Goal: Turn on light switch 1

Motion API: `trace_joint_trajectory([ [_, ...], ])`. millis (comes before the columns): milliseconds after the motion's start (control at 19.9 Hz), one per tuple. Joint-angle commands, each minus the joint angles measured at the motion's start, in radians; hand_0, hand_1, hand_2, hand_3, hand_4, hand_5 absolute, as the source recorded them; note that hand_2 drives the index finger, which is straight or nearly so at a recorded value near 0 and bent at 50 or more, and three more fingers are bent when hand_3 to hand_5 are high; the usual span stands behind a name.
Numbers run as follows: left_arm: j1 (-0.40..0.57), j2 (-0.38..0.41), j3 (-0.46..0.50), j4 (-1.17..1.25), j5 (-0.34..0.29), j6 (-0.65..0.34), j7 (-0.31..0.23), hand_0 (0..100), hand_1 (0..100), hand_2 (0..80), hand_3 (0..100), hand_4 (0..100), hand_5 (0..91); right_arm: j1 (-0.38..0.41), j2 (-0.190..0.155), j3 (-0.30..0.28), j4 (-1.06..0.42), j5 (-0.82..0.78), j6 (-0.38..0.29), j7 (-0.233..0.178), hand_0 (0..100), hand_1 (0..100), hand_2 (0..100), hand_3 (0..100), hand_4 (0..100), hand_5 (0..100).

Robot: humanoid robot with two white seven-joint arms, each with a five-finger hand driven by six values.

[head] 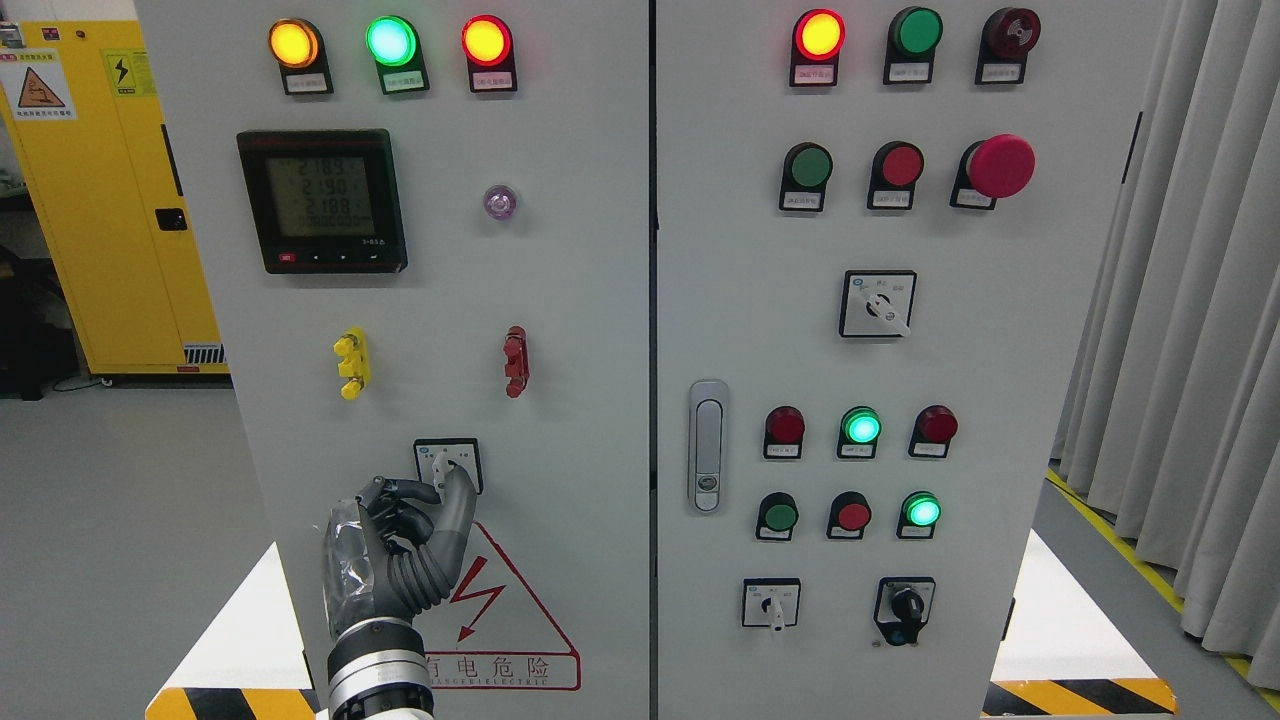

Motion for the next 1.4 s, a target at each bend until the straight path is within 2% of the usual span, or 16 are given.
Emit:
trace_joint_trajectory([
  [0,-0.007,-0.002,-0.002,0.007,0.0,-0.004,0.0,33,58,63.1,94,89,85.9,0.0,0.0,0.0,0.0,-0.029,0.0,-0.001,0,50,4,0,0,0],
  [451,-0.009,0.0,-0.002,0.012,0.0,-0.004,0.0,34,56,63.3,93,89,85.9,0.0,0.0,0.0,0.0,-0.029,0.0,-0.001,0,50,4,0,0,0],
  [1153,-0.009,-0.002,-0.002,0.023,0.002,-0.004,0.0,50,55,64.2,94,89,86.0,0.0,0.0,0.0,0.0,-0.029,0.0,-0.001,0,50,4,0,0,0],
  [1353,-0.009,-0.002,-0.002,0.021,0.002,-0.004,0.0,51,55,64.2,94,89,86.0,0.0,0.0,0.0,0.0,-0.029,0.0,-0.001,0,50,4,0,0,0],
])
